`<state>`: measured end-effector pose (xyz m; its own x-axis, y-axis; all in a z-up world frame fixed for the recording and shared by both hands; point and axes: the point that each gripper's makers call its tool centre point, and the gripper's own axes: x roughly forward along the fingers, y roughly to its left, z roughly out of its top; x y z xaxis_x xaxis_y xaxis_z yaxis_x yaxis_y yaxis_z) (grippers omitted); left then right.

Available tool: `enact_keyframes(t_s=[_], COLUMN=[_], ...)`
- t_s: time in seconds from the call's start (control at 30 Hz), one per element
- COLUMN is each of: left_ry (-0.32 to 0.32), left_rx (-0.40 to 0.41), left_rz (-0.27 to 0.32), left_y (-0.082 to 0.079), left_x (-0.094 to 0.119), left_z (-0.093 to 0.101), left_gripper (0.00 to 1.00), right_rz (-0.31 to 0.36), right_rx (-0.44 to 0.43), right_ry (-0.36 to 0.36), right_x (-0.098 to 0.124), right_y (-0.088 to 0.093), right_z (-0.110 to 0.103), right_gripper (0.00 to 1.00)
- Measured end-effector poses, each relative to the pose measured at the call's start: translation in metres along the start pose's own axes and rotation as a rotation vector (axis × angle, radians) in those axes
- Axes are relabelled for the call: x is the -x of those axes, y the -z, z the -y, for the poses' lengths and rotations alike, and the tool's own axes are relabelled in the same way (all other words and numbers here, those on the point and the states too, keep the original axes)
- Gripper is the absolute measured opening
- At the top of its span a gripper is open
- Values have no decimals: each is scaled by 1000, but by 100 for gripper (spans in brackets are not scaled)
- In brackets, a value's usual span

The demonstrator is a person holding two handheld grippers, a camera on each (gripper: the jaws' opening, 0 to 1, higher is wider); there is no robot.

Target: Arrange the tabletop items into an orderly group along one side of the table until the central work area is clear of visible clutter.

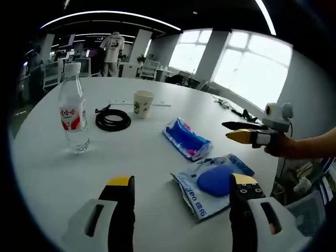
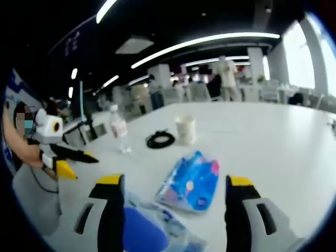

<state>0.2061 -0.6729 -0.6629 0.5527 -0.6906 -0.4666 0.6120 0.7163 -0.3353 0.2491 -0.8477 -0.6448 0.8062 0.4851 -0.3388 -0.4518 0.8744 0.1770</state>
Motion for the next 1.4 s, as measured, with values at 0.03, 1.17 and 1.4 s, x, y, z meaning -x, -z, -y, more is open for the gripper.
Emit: enact_keyframes(t_s=[0.03,1.17,1.4], left_ry=[-3,-19,-22], left_rx=[-1,33,22], left_rz=[-1,30,33], left_y=[0,-12,-11], left_x=[0,-1,1], left_z=[-1,-16,-19], left_gripper=[73,72,75], right_rz=[1,8,1], right_rx=[7,92,100], right_ry=[-1,-53,-64], right_x=[-3,-96,-118], right_y=[-2,-47,-48], right_z=[0,16,18], right_gripper=[76,82,85])
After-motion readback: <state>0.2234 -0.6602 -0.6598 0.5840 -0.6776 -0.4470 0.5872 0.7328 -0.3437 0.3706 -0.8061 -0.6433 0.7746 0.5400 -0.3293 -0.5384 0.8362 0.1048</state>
